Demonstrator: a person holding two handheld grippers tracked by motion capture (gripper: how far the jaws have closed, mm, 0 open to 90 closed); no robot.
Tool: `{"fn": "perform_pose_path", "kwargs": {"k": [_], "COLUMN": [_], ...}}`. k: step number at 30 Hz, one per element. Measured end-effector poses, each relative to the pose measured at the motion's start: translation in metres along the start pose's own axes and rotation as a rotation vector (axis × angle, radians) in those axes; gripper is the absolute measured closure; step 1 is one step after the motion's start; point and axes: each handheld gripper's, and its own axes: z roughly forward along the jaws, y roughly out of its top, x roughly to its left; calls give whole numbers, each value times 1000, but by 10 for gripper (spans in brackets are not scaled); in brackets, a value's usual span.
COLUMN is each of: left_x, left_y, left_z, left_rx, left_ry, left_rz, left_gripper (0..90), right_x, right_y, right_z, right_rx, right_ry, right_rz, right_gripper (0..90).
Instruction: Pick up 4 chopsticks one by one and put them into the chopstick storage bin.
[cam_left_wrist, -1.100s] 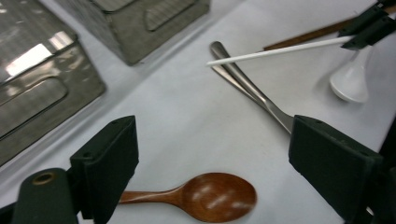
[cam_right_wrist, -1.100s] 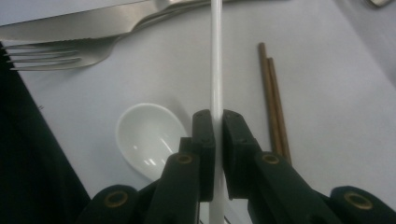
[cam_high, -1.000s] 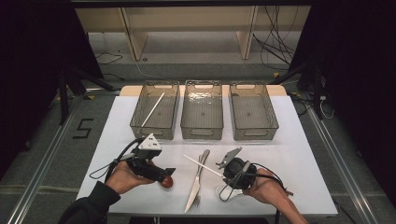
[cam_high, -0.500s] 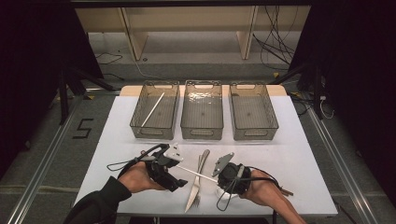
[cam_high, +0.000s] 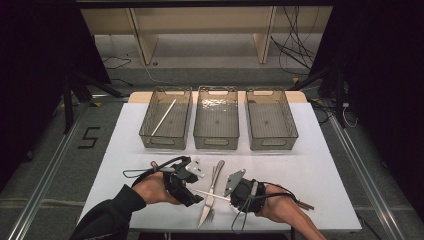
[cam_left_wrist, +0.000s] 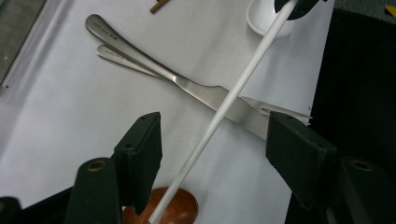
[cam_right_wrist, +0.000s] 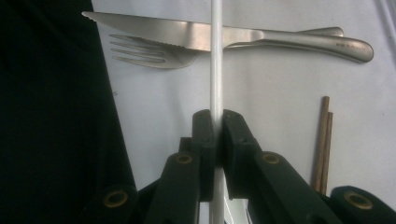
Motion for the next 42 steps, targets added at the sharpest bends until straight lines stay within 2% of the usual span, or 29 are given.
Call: {"fn": "perform_pose_path", "kwargs": {"k": [10,11,16,21,31,33,36,39,42], "left_x": [-3,-4,-6,-8,-9,-9,-9,-9,-10], "left_y": [3,4,6,7,7,7,6,6,5], "left_z": [8,9,13,16,19,19,20,20,21], "left_rx": [79,77,115,122,122,130,138,146,144], "left_ry": [-36,-38,-61,-90,-117,-122,-129,-136,-148], "left_rz": [91,88,130,142,147,156,159,182,189], "left_gripper": [491,501,567,631,743,760,781,794,808], "right_x": [5,5,7,8,11,10,10,11,11], "right_y": [2,2,3,3,2,3,3,3,3], "right_z": [-1,-1,-1,0,2,1,2,3,3], "right_rx": [-4,-4,-5,-6,-6,-2,-2,2,5], "right_ry": [12,14,20,26,25,37,27,28,33], "right_rz": [-33,-41,-48,-64,-86,-97,-123,-133,-134], "right_gripper": [851,851,851,851,850,850,850,850,848]}}
